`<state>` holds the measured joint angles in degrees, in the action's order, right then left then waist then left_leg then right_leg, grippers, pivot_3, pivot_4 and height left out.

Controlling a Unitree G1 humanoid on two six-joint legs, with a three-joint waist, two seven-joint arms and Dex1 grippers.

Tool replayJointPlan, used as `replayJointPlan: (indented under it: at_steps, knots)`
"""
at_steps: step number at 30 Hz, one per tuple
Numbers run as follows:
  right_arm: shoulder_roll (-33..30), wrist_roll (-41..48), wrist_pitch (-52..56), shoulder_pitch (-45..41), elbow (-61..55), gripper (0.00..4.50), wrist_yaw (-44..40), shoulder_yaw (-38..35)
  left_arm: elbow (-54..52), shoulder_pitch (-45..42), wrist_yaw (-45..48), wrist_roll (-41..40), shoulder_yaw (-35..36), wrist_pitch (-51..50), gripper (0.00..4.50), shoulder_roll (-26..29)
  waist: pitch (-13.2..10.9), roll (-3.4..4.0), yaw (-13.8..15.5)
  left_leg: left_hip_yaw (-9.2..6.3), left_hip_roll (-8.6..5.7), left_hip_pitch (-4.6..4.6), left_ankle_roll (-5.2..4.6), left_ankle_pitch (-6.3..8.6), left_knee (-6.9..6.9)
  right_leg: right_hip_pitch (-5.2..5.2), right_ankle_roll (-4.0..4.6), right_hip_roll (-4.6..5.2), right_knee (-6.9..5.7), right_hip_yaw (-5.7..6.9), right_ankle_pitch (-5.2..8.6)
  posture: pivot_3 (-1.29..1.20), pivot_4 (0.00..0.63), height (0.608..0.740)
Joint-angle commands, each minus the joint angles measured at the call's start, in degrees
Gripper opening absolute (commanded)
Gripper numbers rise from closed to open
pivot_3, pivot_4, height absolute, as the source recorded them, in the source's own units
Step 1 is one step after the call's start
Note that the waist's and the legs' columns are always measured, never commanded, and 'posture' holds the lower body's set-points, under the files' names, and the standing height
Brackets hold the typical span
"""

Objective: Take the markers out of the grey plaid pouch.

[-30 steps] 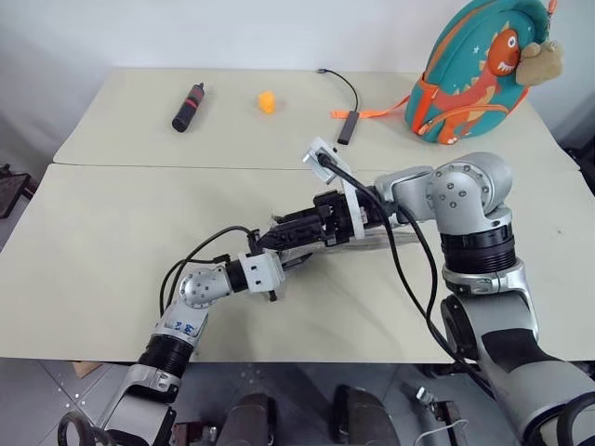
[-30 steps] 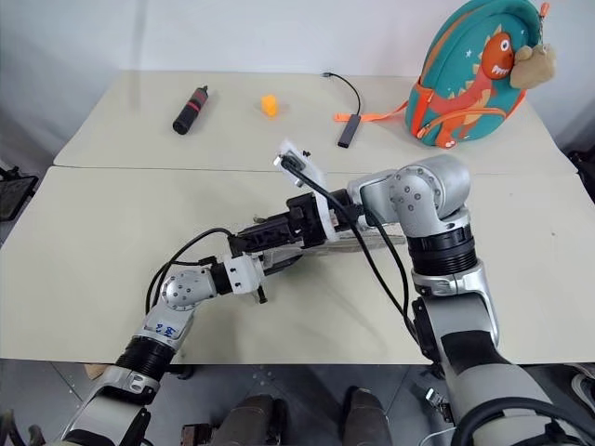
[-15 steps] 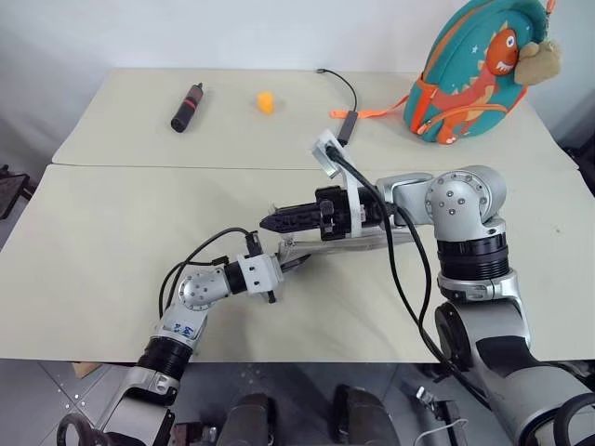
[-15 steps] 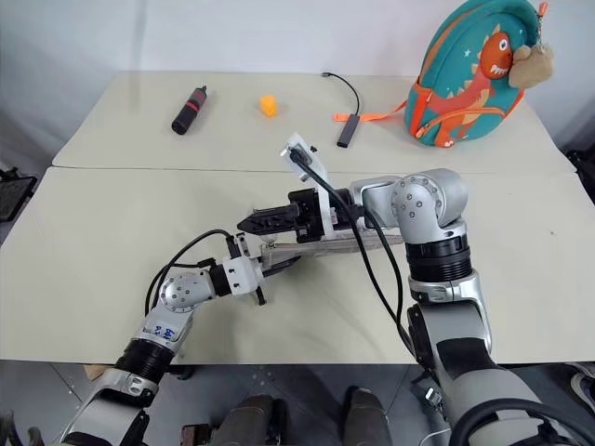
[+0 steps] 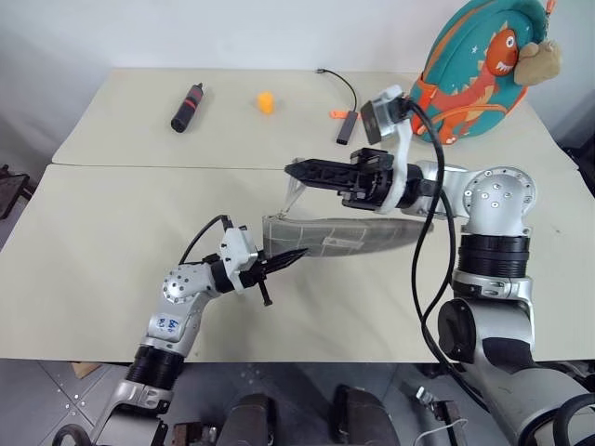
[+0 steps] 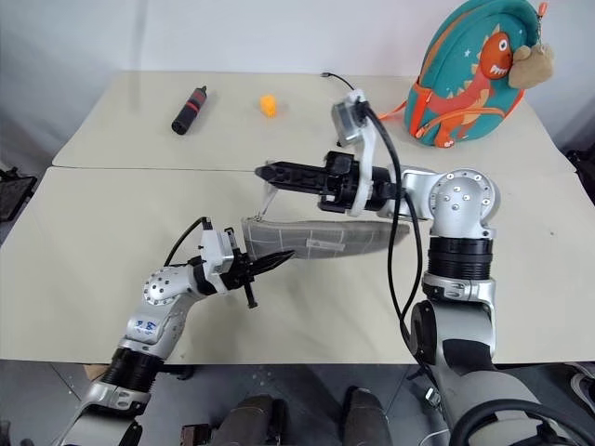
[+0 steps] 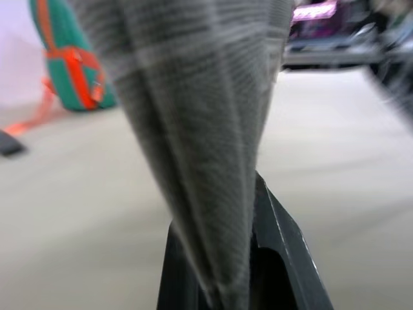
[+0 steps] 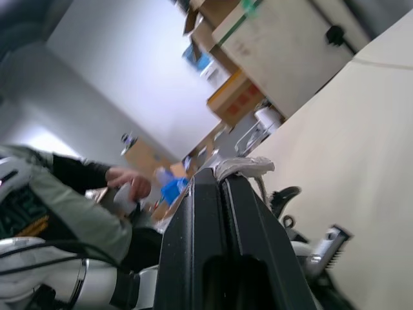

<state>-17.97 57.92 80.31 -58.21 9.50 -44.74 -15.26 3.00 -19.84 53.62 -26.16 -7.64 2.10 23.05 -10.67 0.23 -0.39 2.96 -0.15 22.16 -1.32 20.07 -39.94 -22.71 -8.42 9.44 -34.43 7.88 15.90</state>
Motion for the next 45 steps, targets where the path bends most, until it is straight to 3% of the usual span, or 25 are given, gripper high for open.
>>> replayJointPlan:
  at_steps: [1,11,17,22,25,30,36,41,45]
  knots:
    - [-3.97,2.53,-2.06,-0.04,-0.64,0.02,1.04,-6.36,-3.33,2.87,2.74,-3.83,1.16,-7.84,0.0,2.42,0.0,0.0,0.06,0.0,0.0,0.0,0.0,0.0,0.0,0.0,0.0,0.0,0.0,0.0,0.0,0.0,0.15,0.74]
    - [-11.59,4.43,-5.25,5.33,-0.98,0.02,4.46,-11.7,-2.59,3.09,1.54,-4.01,4.24,-10.15,0.0,1.87,0.0,0.0,0.19,0.06,0.0,-0.02,0.0,0.0,0.01,0.0,0.0,-0.02,0.0,-0.03,0.0,0.0,0.15,0.74]
    - [-6.56,4.41,-8.84,6.9,-9.72,0.02,5.81,-5.18,-0.66,1.29,3.22,2.24,-0.47,-7.16,0.0,2.04,0.0,0.01,0.16,0.09,-0.01,-0.03,0.0,0.0,0.01,-0.01,0.0,-0.02,0.01,-0.04,0.0,0.0,0.15,0.74]
    - [-1.9,3.31,-12.87,5.72,-15.28,0.02,4.65,1.36,1.26,-0.78,-1.08,3.75,-1.12,-9.68,0.0,-1.61,0.0,0.01,0.17,0.13,0.01,-0.04,0.0,0.0,0.01,-0.03,0.0,-0.05,0.0,-0.1,0.0,0.0,0.15,0.74]
    - [-2.07,3.21,-14.87,6.74,-18.38,0.02,0.96,4.51,0.84,-1.39,-3.43,2.19,-0.35,-14.93,0.0,-3.24,-0.01,0.0,0.49,0.07,-0.01,-0.03,0.0,0.0,0.0,-0.03,0.0,-0.04,0.0,-0.08,0.0,0.0,0.15,0.74]
    - [-5.36,1.96,-17.05,10.43,-19.84,0.02,-3.63,6.74,-2.93,-1.52,-9.82,-12.57,7.39,-33.87,0.0,-7.44,-0.01,0.0,0.35,-0.04,-0.01,-0.01,0.0,0.0,-0.01,0.0,0.0,-0.03,0.0,-0.08,0.0,0.0,0.15,0.74]
    - [-10.73,-2.87,-22.41,13.28,-15.79,0.02,-5.44,5.48,-6.47,-0.61,-10.99,-24.6,14.43,-45.97,0.0,-7.46,-0.01,-0.01,0.17,-0.24,0.01,-0.06,0.0,0.0,-0.01,0.0,0.0,-0.03,-0.01,-0.13,0.0,0.0,0.15,0.74]
    - [-12.73,-5.96,-26.59,13.9,-10.27,0.02,-4.35,3.54,-7.71,1.49,-8.4,-21.49,12.64,-45.2,0.0,-4.12,-0.01,-0.01,0.22,-0.04,0.0,-0.07,0.0,0.0,-0.01,0.0,0.0,-0.04,-0.02,-0.14,0.0,0.0,0.15,0.74]
    - [-11.32,-7.99,-29.39,13.16,-9.11,0.02,-2.02,3.69,-8.67,2.25,-4.53,-14.49,8.28,-37.22,0.0,-1.83,-0.01,0.0,0.4,0.11,-0.02,-0.06,0.0,0.0,-0.02,0.0,0.0,-0.04,-0.01,-0.14,0.0,0.0,0.15,0.74]
